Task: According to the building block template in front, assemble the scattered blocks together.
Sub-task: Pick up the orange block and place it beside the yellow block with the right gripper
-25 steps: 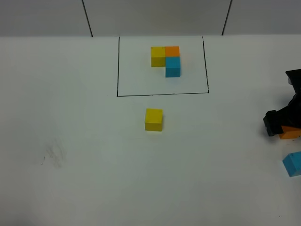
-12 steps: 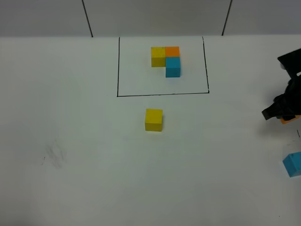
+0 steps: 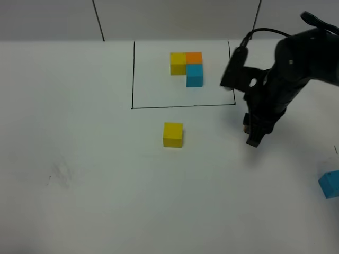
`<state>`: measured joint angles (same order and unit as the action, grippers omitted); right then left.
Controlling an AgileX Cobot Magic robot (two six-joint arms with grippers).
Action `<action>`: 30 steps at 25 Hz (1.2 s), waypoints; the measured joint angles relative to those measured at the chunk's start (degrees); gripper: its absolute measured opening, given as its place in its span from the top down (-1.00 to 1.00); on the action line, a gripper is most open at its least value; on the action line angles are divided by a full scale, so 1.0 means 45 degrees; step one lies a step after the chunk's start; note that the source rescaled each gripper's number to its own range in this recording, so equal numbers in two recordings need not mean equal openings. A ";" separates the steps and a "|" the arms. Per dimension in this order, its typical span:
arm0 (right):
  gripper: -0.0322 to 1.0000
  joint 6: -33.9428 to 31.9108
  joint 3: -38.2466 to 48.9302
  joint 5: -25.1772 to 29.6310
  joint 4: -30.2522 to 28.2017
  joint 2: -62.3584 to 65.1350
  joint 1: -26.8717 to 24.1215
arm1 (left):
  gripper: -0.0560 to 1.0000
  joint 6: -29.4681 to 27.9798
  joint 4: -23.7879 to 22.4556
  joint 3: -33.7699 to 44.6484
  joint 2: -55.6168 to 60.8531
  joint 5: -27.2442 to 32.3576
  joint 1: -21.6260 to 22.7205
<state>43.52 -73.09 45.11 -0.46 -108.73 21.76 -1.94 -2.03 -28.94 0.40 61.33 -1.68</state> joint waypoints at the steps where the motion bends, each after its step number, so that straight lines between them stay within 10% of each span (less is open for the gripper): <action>1: 0.91 0.0139 -0.0440 0.0340 0.0000 -0.0348 0.0183 | -0.39 0.0000 0.0000 0.0000 0.0000 0.0000 0.0000; 30: 0.91 0.2128 -0.4719 0.1995 0.1239 -0.3656 0.2182 | -0.39 -0.0036 0.0000 0.0000 0.0000 0.0000 0.0000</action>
<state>53.09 -94.32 54.09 5.11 -125.18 31.58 -2.10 -2.03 -28.94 0.40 61.33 -1.68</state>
